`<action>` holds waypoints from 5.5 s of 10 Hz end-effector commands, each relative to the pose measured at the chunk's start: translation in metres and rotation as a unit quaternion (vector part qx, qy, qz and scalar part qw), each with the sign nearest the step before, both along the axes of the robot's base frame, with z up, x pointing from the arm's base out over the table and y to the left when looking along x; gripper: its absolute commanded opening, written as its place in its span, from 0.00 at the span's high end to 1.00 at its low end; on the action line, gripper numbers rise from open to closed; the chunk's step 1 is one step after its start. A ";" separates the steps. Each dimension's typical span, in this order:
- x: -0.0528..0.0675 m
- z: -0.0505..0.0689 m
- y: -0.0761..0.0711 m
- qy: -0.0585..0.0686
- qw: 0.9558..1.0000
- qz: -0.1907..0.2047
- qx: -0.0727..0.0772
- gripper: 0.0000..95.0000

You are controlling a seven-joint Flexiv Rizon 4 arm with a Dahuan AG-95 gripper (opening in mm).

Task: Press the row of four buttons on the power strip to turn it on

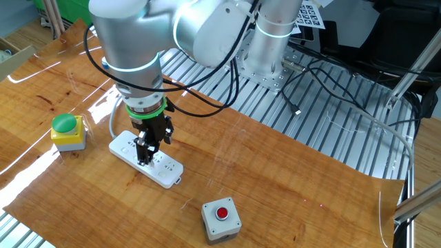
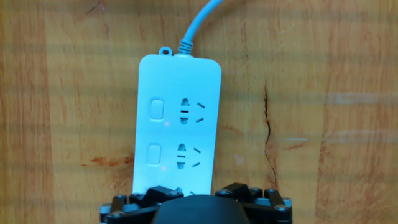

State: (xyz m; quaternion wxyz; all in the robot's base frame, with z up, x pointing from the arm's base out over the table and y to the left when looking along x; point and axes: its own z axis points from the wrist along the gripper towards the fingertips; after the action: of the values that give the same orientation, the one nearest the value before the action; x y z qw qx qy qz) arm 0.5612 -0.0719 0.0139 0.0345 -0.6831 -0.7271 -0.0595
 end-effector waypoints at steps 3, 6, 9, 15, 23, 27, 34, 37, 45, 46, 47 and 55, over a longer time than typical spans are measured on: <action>-0.004 -0.020 0.003 -0.001 1.000 -0.005 0.001 0.20; -0.006 -0.008 0.002 0.016 1.000 0.000 0.005 0.20; -0.010 0.015 0.001 0.025 1.000 -0.004 0.009 0.20; -0.010 0.016 0.002 0.017 1.000 -0.009 0.001 0.20; -0.008 0.014 0.002 0.000 1.000 -0.016 0.001 0.20; -0.007 0.012 0.002 -0.001 1.000 -0.018 -0.001 0.20; -0.005 0.013 0.003 -0.001 1.000 -0.021 -0.003 0.20; -0.003 0.013 0.003 -0.001 1.000 -0.021 -0.002 0.20; -0.001 0.001 0.005 0.003 1.000 -0.018 -0.001 0.20; -0.001 0.006 0.006 0.009 1.000 -0.019 -0.001 0.20; -0.002 0.011 0.008 0.015 1.000 -0.021 0.000 0.00; -0.001 0.025 0.044 0.024 0.999 -0.040 0.004 0.00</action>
State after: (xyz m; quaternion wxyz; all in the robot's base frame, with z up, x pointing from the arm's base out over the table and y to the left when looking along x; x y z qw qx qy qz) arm 0.5590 -0.0271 0.0388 0.0527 -0.7123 -0.6983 -0.0474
